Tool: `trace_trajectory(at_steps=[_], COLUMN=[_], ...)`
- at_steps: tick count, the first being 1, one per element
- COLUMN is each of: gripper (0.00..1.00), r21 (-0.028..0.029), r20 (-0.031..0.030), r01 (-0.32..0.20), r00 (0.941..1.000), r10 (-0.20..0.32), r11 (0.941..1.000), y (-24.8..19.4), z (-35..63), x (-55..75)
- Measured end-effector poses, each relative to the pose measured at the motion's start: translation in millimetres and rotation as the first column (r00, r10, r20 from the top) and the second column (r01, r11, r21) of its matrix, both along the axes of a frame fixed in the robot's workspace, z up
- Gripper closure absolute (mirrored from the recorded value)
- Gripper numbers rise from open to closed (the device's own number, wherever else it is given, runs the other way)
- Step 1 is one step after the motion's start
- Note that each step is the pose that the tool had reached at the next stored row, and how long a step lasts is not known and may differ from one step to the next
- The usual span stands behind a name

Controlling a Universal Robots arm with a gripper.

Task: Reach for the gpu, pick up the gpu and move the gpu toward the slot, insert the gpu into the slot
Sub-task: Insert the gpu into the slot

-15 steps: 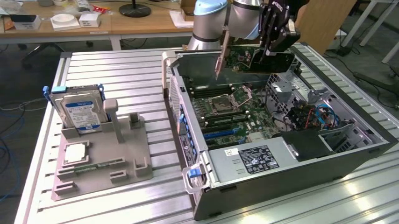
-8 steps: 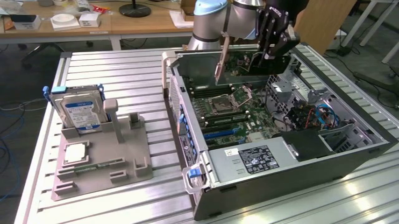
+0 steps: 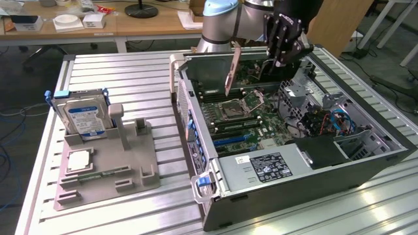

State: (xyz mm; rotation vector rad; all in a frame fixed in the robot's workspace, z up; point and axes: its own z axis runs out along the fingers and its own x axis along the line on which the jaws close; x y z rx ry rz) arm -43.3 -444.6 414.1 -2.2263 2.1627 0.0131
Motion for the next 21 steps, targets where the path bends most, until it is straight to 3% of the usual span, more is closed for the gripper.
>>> trace_trajectory(at_steps=[3,7,15,18,21], gripper=[0.74,0.74,0.74,0.74,0.74], r21=[0.0001,-0.0010,-0.0009,0.0000,0.0003], r20=[0.0000,0.0000,0.0010,0.0054,0.0059], r01=[0.002,0.055,0.057,0.057,0.057], r00=[1.0000,0.9985,0.9984,0.9983,0.9983], r10=[-0.002,-0.055,-0.057,-0.057,-0.057], r11=[1.0000,0.9985,0.9984,0.9983,0.9984], y=[0.1,0.3,0.2,0.3,0.3], z=[-5.4,-12.7,-24.5,-27.3,-32.5], x=[-0.5,-1.2,-7.1,-7.5,-8.7])
